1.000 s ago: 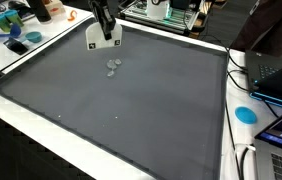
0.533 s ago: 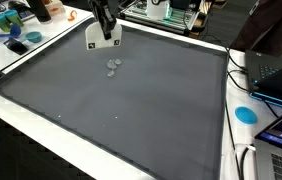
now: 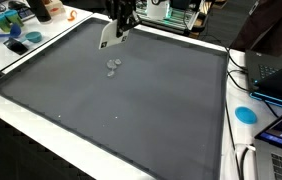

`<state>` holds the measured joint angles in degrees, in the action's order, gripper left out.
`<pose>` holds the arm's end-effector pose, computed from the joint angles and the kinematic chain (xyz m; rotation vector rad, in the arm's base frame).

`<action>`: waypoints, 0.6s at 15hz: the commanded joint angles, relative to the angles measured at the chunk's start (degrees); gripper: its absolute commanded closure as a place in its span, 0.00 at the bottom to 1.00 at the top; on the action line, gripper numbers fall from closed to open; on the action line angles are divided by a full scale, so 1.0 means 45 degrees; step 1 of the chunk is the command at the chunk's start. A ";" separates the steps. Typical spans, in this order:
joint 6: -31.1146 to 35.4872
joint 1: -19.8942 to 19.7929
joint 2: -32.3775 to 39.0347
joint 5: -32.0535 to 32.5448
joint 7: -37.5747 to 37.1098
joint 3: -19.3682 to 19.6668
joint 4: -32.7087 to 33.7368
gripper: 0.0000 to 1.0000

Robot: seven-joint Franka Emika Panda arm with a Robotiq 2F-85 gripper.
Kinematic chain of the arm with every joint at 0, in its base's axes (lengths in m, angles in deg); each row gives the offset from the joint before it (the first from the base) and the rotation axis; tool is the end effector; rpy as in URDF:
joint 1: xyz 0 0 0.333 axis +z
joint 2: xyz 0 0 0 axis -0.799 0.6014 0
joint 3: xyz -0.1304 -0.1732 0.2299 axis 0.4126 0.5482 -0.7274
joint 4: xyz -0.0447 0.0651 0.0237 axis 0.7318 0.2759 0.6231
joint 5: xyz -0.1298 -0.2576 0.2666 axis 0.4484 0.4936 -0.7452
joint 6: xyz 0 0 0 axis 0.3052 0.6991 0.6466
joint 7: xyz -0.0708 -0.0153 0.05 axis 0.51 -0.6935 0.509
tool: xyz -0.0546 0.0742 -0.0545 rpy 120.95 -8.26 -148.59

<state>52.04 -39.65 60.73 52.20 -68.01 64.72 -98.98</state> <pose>0.6073 0.1300 0.3721 2.8201 -0.3642 -0.0119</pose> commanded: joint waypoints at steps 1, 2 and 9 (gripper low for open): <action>-0.0816 0.0506 0.0583 0.1460 -0.0203 -0.0168 0.0574 0.99; -0.0852 0.0648 0.0726 0.1846 -0.0204 -0.0210 0.0652 0.99; -0.1323 0.1203 0.1675 0.2533 -0.0183 -0.0307 0.1222 0.99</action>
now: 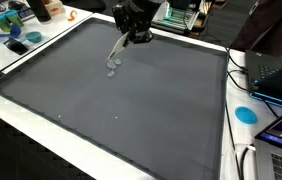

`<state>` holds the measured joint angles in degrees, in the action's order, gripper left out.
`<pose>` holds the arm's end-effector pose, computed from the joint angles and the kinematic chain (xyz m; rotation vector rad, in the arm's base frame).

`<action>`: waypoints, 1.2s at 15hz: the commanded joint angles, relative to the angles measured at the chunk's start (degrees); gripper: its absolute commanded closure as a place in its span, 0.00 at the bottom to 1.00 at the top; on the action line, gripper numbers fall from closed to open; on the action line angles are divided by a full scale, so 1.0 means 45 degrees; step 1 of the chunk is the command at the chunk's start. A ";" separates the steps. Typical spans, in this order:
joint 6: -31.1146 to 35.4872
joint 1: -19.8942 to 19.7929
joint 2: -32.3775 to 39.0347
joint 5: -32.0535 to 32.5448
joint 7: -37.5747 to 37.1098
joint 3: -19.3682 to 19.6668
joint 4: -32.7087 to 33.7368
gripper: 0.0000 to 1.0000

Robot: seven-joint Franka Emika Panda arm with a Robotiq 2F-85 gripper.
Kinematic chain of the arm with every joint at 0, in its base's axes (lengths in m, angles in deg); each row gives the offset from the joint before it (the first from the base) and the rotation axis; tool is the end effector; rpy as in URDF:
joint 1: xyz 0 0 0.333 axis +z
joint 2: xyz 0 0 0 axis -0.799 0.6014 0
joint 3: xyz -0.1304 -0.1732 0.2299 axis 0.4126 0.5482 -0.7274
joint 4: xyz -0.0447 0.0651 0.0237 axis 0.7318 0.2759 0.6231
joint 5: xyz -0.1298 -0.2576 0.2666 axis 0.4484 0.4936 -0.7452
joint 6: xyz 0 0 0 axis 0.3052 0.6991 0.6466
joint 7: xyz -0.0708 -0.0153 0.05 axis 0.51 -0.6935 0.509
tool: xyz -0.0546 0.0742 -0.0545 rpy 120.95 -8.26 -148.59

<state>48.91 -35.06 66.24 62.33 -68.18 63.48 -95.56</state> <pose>0.6081 0.1813 0.3386 2.6673 -0.1082 0.0028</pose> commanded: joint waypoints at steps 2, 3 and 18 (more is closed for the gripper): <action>-0.0903 0.0284 0.0647 0.0248 -0.0108 -0.0021 0.0650 0.99; -0.1071 0.0333 0.0731 0.0216 -0.0102 -0.0024 0.0762 0.99; -0.1283 0.0545 0.1422 -0.0056 0.0020 -0.0117 0.1422 0.99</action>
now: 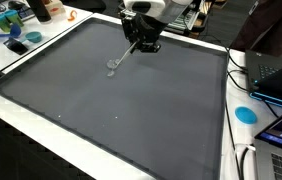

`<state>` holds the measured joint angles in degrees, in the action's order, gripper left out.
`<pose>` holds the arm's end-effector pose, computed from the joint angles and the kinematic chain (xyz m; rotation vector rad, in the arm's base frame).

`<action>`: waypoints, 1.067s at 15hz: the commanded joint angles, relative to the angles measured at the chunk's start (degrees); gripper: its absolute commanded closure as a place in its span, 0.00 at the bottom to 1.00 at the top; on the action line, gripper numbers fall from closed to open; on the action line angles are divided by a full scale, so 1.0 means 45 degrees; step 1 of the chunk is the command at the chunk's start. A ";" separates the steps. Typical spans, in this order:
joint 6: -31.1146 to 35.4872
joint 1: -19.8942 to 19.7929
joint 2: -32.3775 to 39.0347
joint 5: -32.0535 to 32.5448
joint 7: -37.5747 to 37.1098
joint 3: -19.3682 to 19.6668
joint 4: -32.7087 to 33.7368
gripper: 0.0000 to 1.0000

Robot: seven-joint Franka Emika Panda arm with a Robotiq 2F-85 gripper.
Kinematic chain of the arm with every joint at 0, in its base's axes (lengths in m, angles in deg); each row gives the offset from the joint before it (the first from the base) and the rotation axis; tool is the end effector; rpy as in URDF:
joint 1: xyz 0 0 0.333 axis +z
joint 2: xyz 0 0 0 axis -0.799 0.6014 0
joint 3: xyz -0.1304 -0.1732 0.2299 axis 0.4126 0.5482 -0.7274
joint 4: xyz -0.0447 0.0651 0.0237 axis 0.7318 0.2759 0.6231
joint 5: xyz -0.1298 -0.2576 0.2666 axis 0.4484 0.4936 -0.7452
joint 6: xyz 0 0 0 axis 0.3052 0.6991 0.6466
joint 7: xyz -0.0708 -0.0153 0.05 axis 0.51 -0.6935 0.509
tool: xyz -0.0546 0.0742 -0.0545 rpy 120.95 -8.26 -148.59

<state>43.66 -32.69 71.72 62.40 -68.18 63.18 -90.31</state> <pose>0.6120 0.2086 0.3124 2.6167 -0.0688 -0.0880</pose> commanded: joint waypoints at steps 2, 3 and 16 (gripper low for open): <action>-0.0088 -0.0045 0.0248 -0.0213 0.0123 -0.0092 0.0343 0.99; -0.0089 -0.0054 0.0293 -0.0250 0.0131 -0.0084 0.0418 0.99; 0.0229 -0.0595 0.0511 -0.1665 0.1054 -0.0087 0.1126 0.99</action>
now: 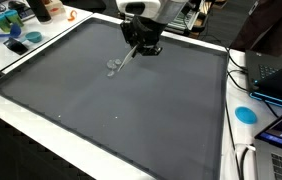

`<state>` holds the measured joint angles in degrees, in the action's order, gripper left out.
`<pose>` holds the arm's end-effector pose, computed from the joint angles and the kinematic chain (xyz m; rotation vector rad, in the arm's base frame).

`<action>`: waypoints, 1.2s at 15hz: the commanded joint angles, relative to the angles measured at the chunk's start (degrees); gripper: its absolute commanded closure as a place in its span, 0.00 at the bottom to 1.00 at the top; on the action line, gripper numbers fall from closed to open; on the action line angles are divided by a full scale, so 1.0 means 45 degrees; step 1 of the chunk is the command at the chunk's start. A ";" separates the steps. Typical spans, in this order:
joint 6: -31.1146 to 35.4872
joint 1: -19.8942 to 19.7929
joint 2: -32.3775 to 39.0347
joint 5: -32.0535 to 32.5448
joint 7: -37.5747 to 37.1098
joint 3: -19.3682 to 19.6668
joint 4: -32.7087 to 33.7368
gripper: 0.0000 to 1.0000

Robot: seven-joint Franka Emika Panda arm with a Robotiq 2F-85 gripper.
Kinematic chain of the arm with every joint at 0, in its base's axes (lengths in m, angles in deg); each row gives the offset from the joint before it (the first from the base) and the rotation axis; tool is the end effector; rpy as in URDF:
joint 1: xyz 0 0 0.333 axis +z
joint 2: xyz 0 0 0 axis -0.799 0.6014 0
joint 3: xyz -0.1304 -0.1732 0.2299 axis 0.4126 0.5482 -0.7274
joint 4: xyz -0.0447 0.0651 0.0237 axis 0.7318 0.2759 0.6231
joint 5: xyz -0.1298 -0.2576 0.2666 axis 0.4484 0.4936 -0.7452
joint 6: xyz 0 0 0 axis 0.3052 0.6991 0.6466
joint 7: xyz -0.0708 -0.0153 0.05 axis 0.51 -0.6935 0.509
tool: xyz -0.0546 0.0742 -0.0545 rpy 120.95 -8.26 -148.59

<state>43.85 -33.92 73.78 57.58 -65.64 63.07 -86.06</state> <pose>0.6297 0.2080 0.3183 2.7035 -0.0957 -0.1153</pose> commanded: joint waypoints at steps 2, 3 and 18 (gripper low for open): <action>0.0310 -0.0508 0.0008 -0.0976 0.0787 -0.0051 0.0243 0.99; 0.0375 -0.0626 -0.0009 -0.1229 0.0981 -0.0067 0.0291 0.99; 0.1414 -0.2295 -0.0637 -0.3619 0.2897 0.0191 -0.0022 0.99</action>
<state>49.54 -43.35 72.55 43.20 -53.62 63.39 -84.28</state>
